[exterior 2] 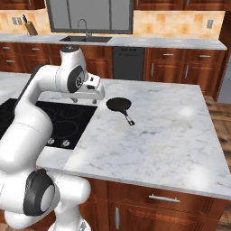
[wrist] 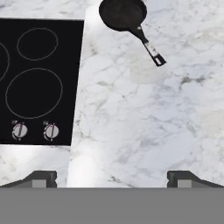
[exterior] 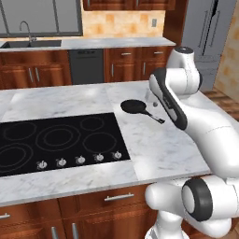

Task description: Place both pans onto different burners. Then place the lemon and the fish on different pans.

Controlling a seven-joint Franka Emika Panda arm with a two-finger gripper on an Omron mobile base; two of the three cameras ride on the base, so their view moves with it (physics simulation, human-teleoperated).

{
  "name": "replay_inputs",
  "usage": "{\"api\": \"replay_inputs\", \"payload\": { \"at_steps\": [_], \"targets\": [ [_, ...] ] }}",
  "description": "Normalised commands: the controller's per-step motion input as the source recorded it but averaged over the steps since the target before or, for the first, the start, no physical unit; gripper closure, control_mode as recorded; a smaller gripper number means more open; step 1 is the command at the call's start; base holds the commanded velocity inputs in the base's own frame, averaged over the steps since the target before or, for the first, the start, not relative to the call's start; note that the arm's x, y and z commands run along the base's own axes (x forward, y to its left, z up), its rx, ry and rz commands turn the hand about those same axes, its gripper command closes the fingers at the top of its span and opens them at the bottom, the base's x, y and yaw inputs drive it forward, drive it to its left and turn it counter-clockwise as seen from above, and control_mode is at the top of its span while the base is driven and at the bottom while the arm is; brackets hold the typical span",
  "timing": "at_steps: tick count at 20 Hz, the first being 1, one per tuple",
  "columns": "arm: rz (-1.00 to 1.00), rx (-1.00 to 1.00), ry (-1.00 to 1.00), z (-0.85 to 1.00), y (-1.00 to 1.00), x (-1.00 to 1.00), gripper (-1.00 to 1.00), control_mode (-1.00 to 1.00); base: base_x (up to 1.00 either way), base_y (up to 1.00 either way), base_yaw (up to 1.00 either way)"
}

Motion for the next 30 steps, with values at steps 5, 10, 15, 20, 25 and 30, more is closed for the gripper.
{"api": "replay_inputs", "payload": {
  "at_steps": [5, 10, 15, 20, 25, 30],
  "targets": [
    [0.0, 0.0, 0.0, -0.3, -0.3, 0.18, -1.0, -1.0, 0.0, 0.0, 0.0],
    [0.03, -0.01, 0.0, -0.37, -0.23, 0.13, -1.0, -1.0, 0.0, 0.0, 0.0],
    [0.04, 0.0, 0.0, -0.31, -0.18, 0.2, -1.0, -1.0, 0.0, 0.0, 0.0],
    [0.0, 0.0, 0.0, -0.3, -0.1, 0.34, -1.0, -1.0, 0.0, 0.0, 0.0],
    [0.0, 0.0, 0.0, -0.27, -0.1, 0.39, -1.0, -1.0, 0.0, 0.0, 0.0],
    [0.0, 0.0, 0.0, -0.22, -0.08, 0.44, -1.0, -1.0, 0.0, 0.0, 0.0]
  ]
}}
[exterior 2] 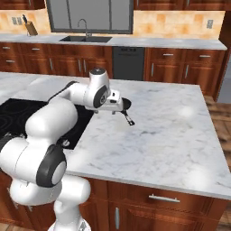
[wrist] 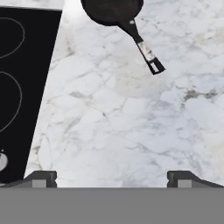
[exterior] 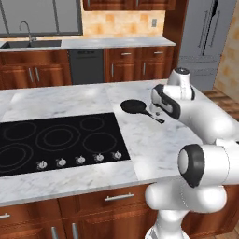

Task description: Place both pans onto different burners. Then place the lemon and the fish on different pans.

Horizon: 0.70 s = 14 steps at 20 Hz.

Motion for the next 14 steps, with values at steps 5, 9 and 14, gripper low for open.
{"api": "replay_inputs", "payload": {
  "at_steps": [5, 9, 14],
  "targets": [
    [0.0, -0.03, 0.0, -0.29, -0.05, 0.39, -1.0, -1.0, 0.0, 0.0, 0.0],
    [0.0, -0.04, 0.0, -0.32, -0.06, 0.38, -1.0, -1.0, 0.0, 0.0, 0.0],
    [0.0, -0.01, 0.0, -0.31, -0.08, 0.42, -1.0, -1.0, 0.0, 0.0, 0.0]
  ]
}}
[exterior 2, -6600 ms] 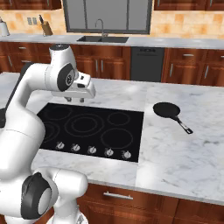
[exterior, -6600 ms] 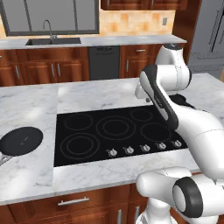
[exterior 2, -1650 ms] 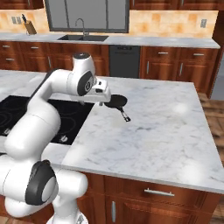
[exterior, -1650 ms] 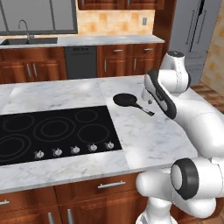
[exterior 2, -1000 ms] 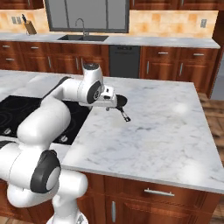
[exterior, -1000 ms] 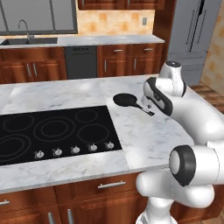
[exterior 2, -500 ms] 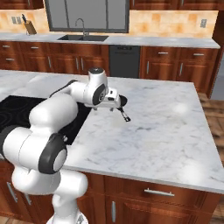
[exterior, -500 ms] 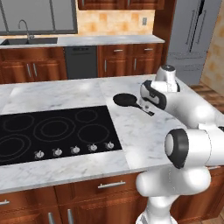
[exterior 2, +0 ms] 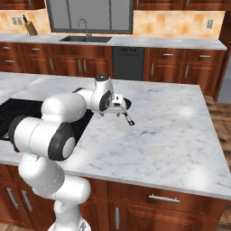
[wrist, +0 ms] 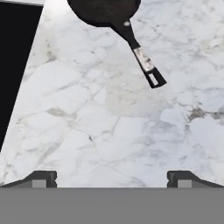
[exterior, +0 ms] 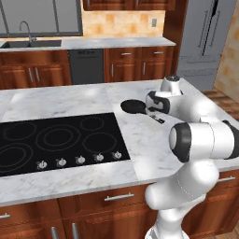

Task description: Place both pans onto different burners. Then place the lemon and the fish on different pans.

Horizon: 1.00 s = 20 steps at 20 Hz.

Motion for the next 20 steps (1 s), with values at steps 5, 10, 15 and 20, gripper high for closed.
{"api": "replay_inputs", "payload": {
  "at_steps": [5, 10, 15, 20],
  "targets": [
    [0.02, 0.0, 0.0, -0.16, -0.18, 0.3, -1.0, -1.0, 0.0, 0.0, 0.0],
    [0.08, 0.0, 0.0, -0.15, -0.19, 0.32, -1.0, -1.0, 0.0, 0.0, 0.0],
    [0.02, 0.0, 0.0, -0.26, -0.03, 0.5, -1.0, -1.0, 0.0, 0.0, 0.0],
    [0.0, 0.0, 0.0, -0.23, 0.0, 0.51, -1.0, -1.0, 0.0, 0.0, 0.0]
  ]
}}
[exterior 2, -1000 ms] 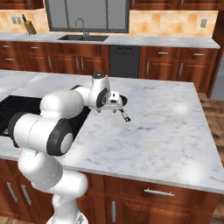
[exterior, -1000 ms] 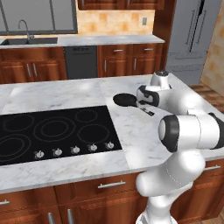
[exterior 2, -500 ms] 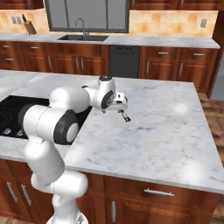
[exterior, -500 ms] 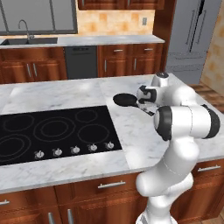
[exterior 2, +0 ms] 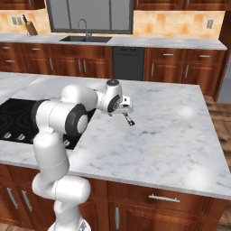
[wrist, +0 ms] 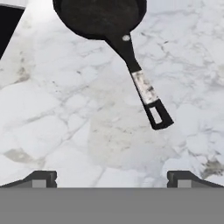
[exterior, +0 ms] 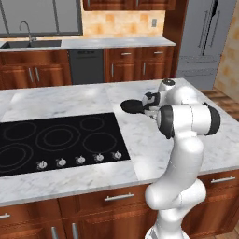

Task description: Place both pans onto different burners. Then place the lemon and the fish on different pans.

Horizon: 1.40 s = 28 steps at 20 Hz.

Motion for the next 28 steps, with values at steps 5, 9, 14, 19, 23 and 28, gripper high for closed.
{"api": "replay_inputs", "payload": {
  "at_steps": [5, 9, 14, 19, 23, 28],
  "targets": [
    [0.0, 0.0, 0.0, -0.23, -0.02, 0.49, -1.0, -1.0, 0.0, 0.0, 0.0],
    [0.0, 0.0, 0.0, -0.23, -0.06, 0.49, -1.0, -1.0, 0.0, 0.0, 0.0],
    [0.0, 0.0, 0.0, -0.22, -0.1, 0.49, -1.0, -1.0, 0.0, 0.0, 0.0],
    [0.0, 0.0, 0.0, -0.3, -0.05, 0.46, -1.0, -1.0, 0.0, 0.0, 0.0],
    [0.0, 0.0, 0.0, -0.3, -0.04, 0.37, -1.0, -1.0, 0.0, 0.0, 0.0],
    [0.0, 0.0, 0.0, -0.21, -0.12, 0.33, -1.0, -1.0, 0.0, 0.0, 0.0]
  ]
}}
